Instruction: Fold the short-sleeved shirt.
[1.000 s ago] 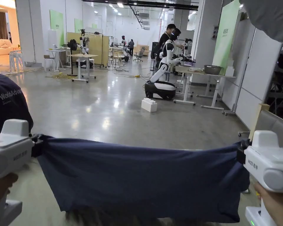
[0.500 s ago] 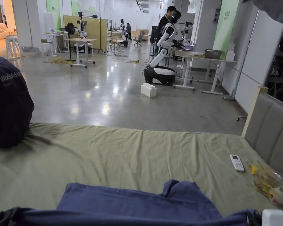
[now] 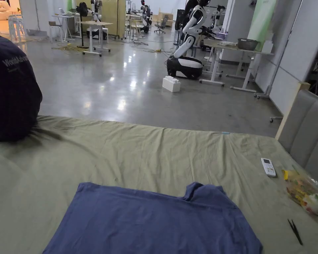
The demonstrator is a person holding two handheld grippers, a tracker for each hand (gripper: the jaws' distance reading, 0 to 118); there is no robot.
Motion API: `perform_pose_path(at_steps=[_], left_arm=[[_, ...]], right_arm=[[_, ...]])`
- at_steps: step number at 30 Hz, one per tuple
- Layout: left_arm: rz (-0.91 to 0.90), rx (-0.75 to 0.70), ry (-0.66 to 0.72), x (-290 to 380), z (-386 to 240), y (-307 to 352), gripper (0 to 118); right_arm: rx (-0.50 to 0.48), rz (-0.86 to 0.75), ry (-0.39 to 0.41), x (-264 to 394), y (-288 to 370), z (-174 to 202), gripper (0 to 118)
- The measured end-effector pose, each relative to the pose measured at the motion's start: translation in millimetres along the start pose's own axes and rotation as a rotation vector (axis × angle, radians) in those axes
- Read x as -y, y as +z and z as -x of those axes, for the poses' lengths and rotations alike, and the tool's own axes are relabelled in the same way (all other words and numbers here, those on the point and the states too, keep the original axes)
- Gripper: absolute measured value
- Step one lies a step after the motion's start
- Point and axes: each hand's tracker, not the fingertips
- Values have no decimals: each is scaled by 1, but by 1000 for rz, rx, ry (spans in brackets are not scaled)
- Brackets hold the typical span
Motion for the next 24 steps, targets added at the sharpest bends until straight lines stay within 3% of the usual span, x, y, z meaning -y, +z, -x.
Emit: perform_pose_path(at_steps=[6, 12, 14, 15, 17, 18, 20, 21, 24], left_arm=[[78, 1, -32, 13, 0, -18, 5], [128, 0, -28, 21, -7, -22, 5], [121, 1, -33, 17, -10, -14, 6], [124, 5, -34, 12, -9, -10, 10], [112, 0, -31, 2, -9, -3, 25], [73, 4, -26, -6, -10, 2, 40], [-7, 9, -25, -25, -15, 11, 65], [-54, 8, -26, -37, -18, 12, 72], [-176, 20, -32, -72, -35, 24, 72]], right_arm=[[8, 92, 74, 15, 4, 15, 4], [11, 132, 95, 27, -19, 16, 6], [45, 149, 108, 23, -15, 18, 21], [71, 144, 98, 25, -20, 12, 44], [76, 79, 29, 13, -9, 5, 73], [64, 22, -15, 2, 0, 2, 81], [53, -64, -58, 9, -9, 6, 86], [51, -132, -67, 6, -9, 6, 89], [31, -292, -110, -26, 4, 8, 96]])
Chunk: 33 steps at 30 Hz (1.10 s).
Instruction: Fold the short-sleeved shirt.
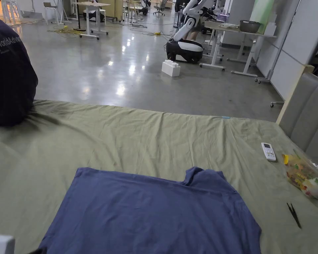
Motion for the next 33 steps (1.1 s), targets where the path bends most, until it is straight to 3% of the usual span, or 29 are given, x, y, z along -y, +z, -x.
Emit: perform_pose_path(at_steps=[2, 3, 5, 7, 8, 9, 10, 11, 12, 14, 20, 21, 23, 26, 29, 33], left_arm=[[-97, 18, 4, -23, -15, 1, 72], [-146, 22, 4, -36, -24, 3, 71], [-236, 6, 2, -55, -41, 5, 71], [-326, 2, -16, -71, -58, 9, 67], [-368, -4, -24, -77, -67, 12, 62], [-400, -10, -38, -81, -74, 11, 50], [-415, -17, -54, -85, -80, 12, 36], [-435, -22, -72, -88, -87, 13, 19], [-449, -31, -84, -90, -92, 13, 12], [-448, -44, -93, -91, -98, 11, 7], [-424, -21, -28, -85, -95, 5, 5], [-415, -27, -11, -84, -93, 4, 4], [-360, -29, 13, -80, -86, 1, 4], [-293, -28, 10, -69, -71, 1, 4], [-184, -18, 21, -51, -44, 2, 4], [93, 20, 42, -18, -2, -5, 4]], right_arm=[[-12, -104, -17, -2, -4, 5, 96], [21, -138, -19, -52, 5, 23, 96], [24, -209, -18, -80, 6, 40, 94], [23, -257, -12, -92, 3, 50, 72], [-14, -296, 14, -116, -1, 70, 54], [-13, -285, 9, -121, -4, 75, 28], [-11, -290, -2, -124, -7, 78, 20], [4, -309, -31, -125, -4, 83, 19], [-1, -317, -35, -127, -5, 86, 19], [-13, -313, -26, -129, -9, 87, 6], [-19, -366, -39, -127, -3, 99, 0], [-5, -407, 4, -131, 0, 98, 0], [-39, -367, -34, -132, -1, 100, 0], [-46, -382, 8, -133, 4, 100, 0], [-60, -363, 23, -129, 1, 105, 0], [-65, -325, 50, -118, -6, 109, 0]])
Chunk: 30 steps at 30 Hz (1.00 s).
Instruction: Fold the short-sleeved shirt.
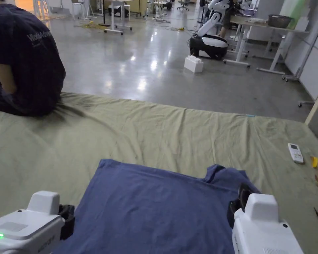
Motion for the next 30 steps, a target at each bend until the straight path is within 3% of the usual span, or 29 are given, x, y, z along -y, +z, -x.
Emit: perform_pose_path(at_steps=[4, 5, 6, 7, 14, 19, 25, 26, 30], left_arm=[[165, -10, 52, 35, 32, -2, 9], [212, -8, 35, 44, 37, -3, 20], [265, -12, 12, 52, 41, -5, 42], [297, -23, 2, 60, 43, -7, 53], [311, -12, 137, 75, 53, -20, 66], [342, -78, 150, 76, 49, -51, 66], [387, -131, 69, 81, 36, -71, 63], [390, -131, 73, 79, 35, -70, 58], [383, -22, 58, 81, 40, -73, 9]], right_arm=[[-19, 49, 36, 11, -6, 5, 0], [-25, 61, 41, 13, -7, 6, 0], [-26, 71, 44, 15, -7, 7, 0], [-27, 78, 43, 17, -7, 8, 0], [-36, 130, 40, 28, -9, 11, 0], [-38, 150, 62, 35, -8, 11, 0], [-34, 180, 65, 46, -5, 8, 0], [-34, 189, 56, 48, -4, 7, 0], [-28, 204, 45, 55, -2, 1, 0]])
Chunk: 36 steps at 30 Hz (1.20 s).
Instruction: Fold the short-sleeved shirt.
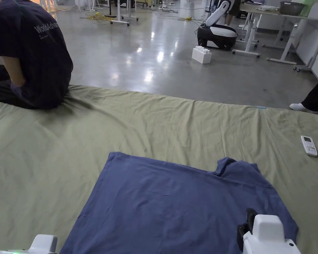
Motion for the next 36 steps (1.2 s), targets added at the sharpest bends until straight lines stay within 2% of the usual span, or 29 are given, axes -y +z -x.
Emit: perform_pose_path(at_steps=[7, 10, 11, 12, 13, 14, 15, 17, 18, 22, 25, 27, 29, 32, 33, 34, 35, 36], left_arm=[[-20, 11, 14, 6, 5, 7, 8], [-48, 13, 12, 8, 0, 21, 8], [-56, 16, 14, 9, 0, 25, 8], [-65, 16, 17, 9, 0, 27, 8], [-70, 17, 19, 10, 0, 29, 8], [-75, 15, 18, 7, -4, 33, 8], [-77, 14, 16, 8, -5, 34, 8], [-79, 11, 6, 8, -7, 34, 8], [-76, 7, -1, 6, -8, 34, 8], [-65, -1, -10, 5, -9, 29, 8], [-60, -3, -5, 7, -10, 27, 8], [-54, -4, -4, 7, -9, 25, 8], [-52, -3, -3, 8, -8, 24, 8], [-50, -2, 5, 8, -9, 24, 8], [-50, -2, 6, 8, -9, 24, 8], [-48, 0, 8, 8, -8, 24, 8], [-49, 1, 10, 8, -9, 24, 8], [-54, -2, 11, 8, -9, 24, 8]], right_arm=[[13, 42, -35, 6, 12, -27, 0], [30, 136, -54, 13, 20, -50, 5], [31, 185, -60, 17, 22, -59, 14], [30, 254, -95, 24, 25, -67, 18], [49, 285, -88, 29, 28, -76, 22], [51, 336, -99, 38, 30, -85, 30], [60, 380, -122, 48, 32, -94, 46], [73, 464, -117, 71, 33, -104, 69], [69, 492, -113, 83, 33, -108, 73], [51, 642, -122, 110, 32, -110, 73], [70, 678, -135, 134, 19, -109, 72], [51, 742, -135, 146, 13, -107, 59], [31, 711, -138, 148, 14, -104, 53], [7, 714, -124, 142, 15, -106, 24], [22, 723, -103, 141, 16, -105, 9], [13, 724, -80, 140, 17, -106, 9], [-28, 734, -100, 140, 18, -106, 9], [-8, 735, -56, 134, 22, -102, 9]])
